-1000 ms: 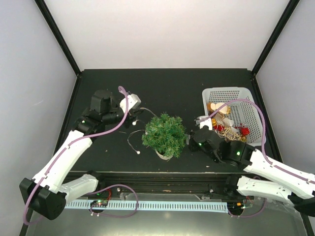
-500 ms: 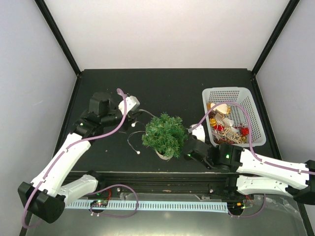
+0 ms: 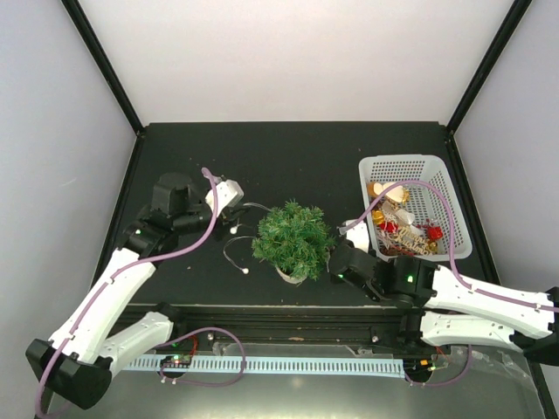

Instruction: Decorate the small christmas tree

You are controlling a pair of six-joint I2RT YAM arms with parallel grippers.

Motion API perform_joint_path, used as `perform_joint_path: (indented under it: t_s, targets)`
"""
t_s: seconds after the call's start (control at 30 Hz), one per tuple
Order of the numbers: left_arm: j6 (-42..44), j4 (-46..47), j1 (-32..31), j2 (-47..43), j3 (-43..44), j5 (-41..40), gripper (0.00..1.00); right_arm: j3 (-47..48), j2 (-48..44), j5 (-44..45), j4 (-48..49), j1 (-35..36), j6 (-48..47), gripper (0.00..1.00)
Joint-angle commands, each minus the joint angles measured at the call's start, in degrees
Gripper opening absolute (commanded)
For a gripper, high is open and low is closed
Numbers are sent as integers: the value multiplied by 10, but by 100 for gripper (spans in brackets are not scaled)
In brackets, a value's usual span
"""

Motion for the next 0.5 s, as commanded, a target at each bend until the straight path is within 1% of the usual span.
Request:
perform_joint_path:
  t_s: [0.0, 0.23, 0.47]
  targets:
    - [10, -21, 4, -27, -20, 31, 1, -3, -11, 24, 1, 4, 4, 23]
    - [34, -76, 3, -54, -20, 66, 2, 16, -29, 66, -25, 4, -1, 23]
    - [38, -96, 3, -49, -35, 86, 2, 53, -31, 92, -50, 4, -20, 24]
